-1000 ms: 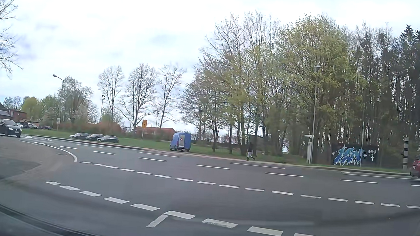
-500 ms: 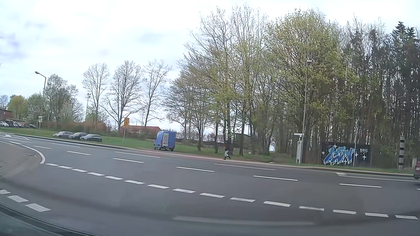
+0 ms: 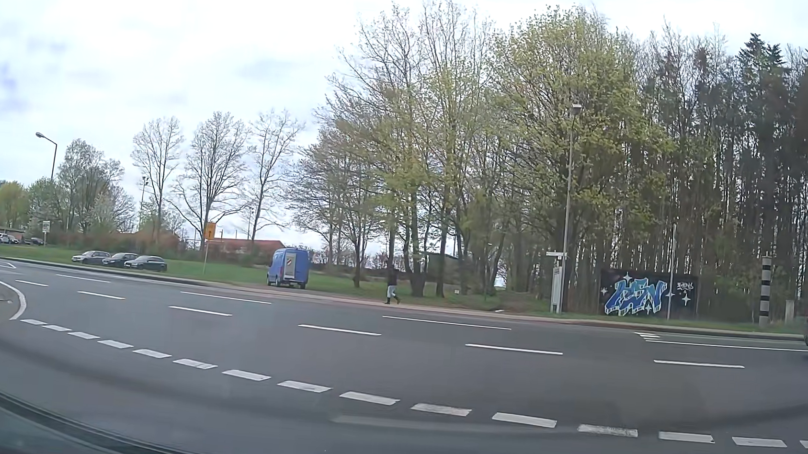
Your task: Follow the waypoints while adhering to traffic rules and regulations
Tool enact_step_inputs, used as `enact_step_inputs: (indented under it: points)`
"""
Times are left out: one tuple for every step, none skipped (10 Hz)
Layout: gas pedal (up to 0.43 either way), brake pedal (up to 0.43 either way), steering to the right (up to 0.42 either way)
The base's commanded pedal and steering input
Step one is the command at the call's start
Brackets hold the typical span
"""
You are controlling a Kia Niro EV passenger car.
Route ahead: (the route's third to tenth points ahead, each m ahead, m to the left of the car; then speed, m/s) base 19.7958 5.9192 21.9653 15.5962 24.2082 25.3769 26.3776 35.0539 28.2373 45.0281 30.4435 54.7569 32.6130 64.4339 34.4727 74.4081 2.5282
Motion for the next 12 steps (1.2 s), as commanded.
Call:
enact_step_inputs:
  points:
    - [0.228, 0.000, 0.127]
    - [0.268, 0.006, 0.119]
    - [0.331, 0.000, 0.115]
    - [0.370, 0.006, 0.109]
    - [0.390, 0.006, 0.097]
    - [0.390, 0.006, 0.081]
    - [0.378, 0.000, 0.068]
    - [0.319, 0.000, 0.053]
    - [0.268, 0.000, 0.043]
    - [0.268, 0.006, 0.028]
    - [0.268, 0.000, 0.013]
    - [0.287, 0.000, -0.003]
